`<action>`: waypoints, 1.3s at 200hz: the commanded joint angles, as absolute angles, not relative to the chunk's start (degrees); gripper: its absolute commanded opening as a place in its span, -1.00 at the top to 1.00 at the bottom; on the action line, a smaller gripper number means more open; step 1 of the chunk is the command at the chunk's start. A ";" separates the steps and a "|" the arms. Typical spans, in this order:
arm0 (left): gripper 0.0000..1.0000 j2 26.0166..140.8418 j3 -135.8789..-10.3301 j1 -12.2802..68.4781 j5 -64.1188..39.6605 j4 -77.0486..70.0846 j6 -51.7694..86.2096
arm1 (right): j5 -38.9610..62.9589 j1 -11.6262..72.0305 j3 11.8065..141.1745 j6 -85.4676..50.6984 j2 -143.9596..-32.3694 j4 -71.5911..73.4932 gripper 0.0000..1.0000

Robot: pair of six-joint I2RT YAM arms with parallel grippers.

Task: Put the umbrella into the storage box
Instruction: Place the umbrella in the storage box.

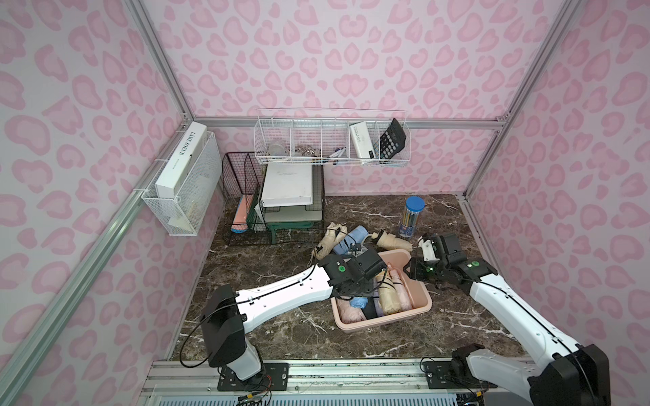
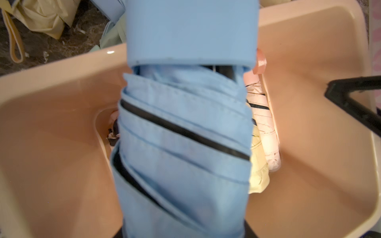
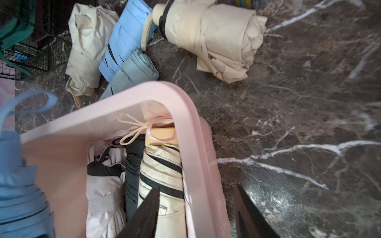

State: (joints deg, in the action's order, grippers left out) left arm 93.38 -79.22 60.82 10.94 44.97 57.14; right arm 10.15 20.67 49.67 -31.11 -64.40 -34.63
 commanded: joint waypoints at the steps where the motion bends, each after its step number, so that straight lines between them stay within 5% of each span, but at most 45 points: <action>1: 0.45 93.84 -79.15 60.68 11.65 42.18 62.73 | 7.45 20.65 50.12 -31.75 -62.99 -34.20 -0.06; 78: 0.50 97.61 -78.93 62.04 8.58 41.33 71.07 | 4.69 20.59 47.79 -33.02 -57.39 -31.83 -0.11; 153: 0.50 93.24 -82.99 63.93 23.73 45.70 64.71 | 5.10 20.65 47.72 -33.48 -57.22 -31.29 -0.13; 260: 0.48 90.20 -76.71 64.69 10.13 41.19 73.40 | 5.23 20.66 45.25 -34.97 -53.28 -30.45 -0.13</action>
